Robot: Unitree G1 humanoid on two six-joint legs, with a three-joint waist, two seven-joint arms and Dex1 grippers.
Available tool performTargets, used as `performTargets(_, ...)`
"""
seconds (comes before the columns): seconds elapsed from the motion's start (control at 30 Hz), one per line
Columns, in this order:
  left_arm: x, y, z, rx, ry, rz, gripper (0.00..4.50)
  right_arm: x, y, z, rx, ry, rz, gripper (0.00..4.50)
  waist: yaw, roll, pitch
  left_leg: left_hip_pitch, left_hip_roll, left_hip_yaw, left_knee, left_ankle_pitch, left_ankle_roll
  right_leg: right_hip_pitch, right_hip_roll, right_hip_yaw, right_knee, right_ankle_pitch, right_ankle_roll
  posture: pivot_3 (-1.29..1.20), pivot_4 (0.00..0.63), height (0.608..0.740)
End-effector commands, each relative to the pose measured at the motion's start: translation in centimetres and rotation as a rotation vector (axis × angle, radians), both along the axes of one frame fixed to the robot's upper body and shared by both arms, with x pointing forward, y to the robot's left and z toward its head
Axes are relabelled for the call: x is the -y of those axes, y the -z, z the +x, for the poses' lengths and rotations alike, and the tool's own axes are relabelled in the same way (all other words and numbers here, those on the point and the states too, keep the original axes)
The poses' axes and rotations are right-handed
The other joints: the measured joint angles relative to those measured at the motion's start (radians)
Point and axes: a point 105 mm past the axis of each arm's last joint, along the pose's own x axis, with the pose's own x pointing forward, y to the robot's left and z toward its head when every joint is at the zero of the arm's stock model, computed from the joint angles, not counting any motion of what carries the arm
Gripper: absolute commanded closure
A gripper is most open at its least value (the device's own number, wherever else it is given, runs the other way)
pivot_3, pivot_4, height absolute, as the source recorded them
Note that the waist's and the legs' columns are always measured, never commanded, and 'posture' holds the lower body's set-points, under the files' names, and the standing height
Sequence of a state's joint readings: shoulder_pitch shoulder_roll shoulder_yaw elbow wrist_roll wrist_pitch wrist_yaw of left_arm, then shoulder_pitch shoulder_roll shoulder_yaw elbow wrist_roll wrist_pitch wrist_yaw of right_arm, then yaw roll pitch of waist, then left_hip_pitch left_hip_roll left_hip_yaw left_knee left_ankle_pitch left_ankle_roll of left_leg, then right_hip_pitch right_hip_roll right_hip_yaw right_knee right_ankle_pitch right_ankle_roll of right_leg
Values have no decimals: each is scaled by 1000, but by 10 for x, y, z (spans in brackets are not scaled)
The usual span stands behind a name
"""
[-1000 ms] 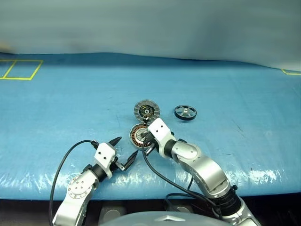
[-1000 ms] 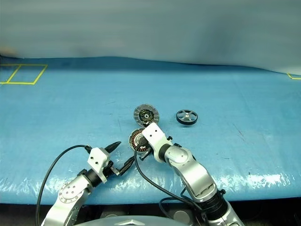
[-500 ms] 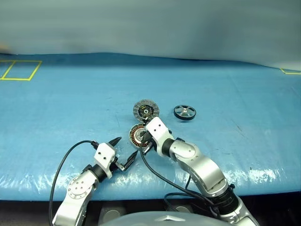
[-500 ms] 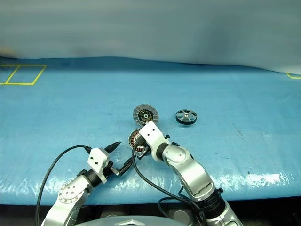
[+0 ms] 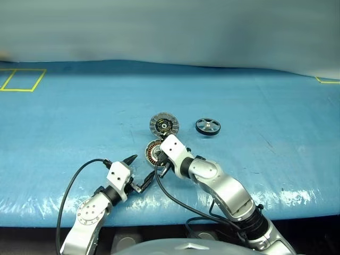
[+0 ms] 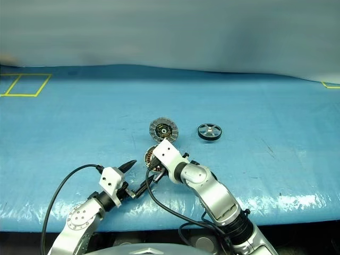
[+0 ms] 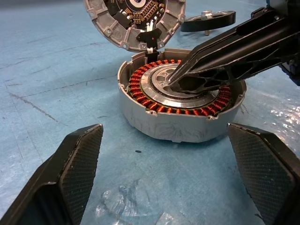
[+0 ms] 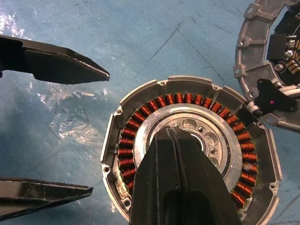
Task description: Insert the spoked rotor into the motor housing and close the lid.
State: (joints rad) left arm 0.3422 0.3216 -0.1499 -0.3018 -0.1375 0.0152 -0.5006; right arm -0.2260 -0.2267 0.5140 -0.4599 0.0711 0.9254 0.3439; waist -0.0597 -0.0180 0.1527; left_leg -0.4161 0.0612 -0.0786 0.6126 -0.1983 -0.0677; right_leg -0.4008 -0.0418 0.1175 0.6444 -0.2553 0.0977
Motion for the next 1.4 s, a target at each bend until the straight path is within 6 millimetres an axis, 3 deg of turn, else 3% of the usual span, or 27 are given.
performTargets(0.03,2,-7,-1,33,4,-11,0,0,-14,-2,24,-8,56,4482,0,0,0,0,0,0,0,0,0,0,0,0,0,0,0,0,150,740)
performTargets(0.23,2,-6,-1,31,9,-11,0,4,-21,1,43,24,86,4482,-1,0,0,-1,0,0,0,0,0,0,0,0,0,0,0,0,150,740)
performTargets(0.67,2,-6,1,37,11,-9,0,-1,2,9,10,30,24,4482,-6,0,0,0,0,0,0,0,0,0,0,0,0,0,0,0,150,740)
performTargets(0.8,0,-4,0,34,6,-8,0,1,-7,7,27,17,33,4482,-7,0,0,1,0,0,0,0,0,0,0,0,0,0,0,0,150,740)
performTargets(0.9,0,-4,0,34,4,-8,0,6,-25,6,61,9,65,4482,-6,0,0,0,0,0,0,0,0,0,0,0,0,0,0,0,150,740)
performTargets(1.03,0,-3,-1,34,5,-7,0,30,-55,16,136,48,67,4482,-3,1,1,-3,0,0,0,0,0,1,0,0,0,0,0,0,150,740)
performTargets(1.17,-1,-3,-1,30,12,-3,0,75,-68,42,148,189,-52,4482,-1,1,1,-3,0,0,1,0,0,0,0,0,0,0,0,0,150,740)
performTargets(1.3,-1,-3,-1,29,17,0,0,116,-67,62,81,312,-145,4482,-1,1,1,-3,0,0,0,0,0,1,0,0,0,0,0,0,150,740)
performTargets(1.4,-1,-4,-1,30,14,0,0,134,-63,74,39,381,-158,3923,-1,1,1,-3,0,0,-1,0,1,1,0,0,0,0,0,0,150,740)
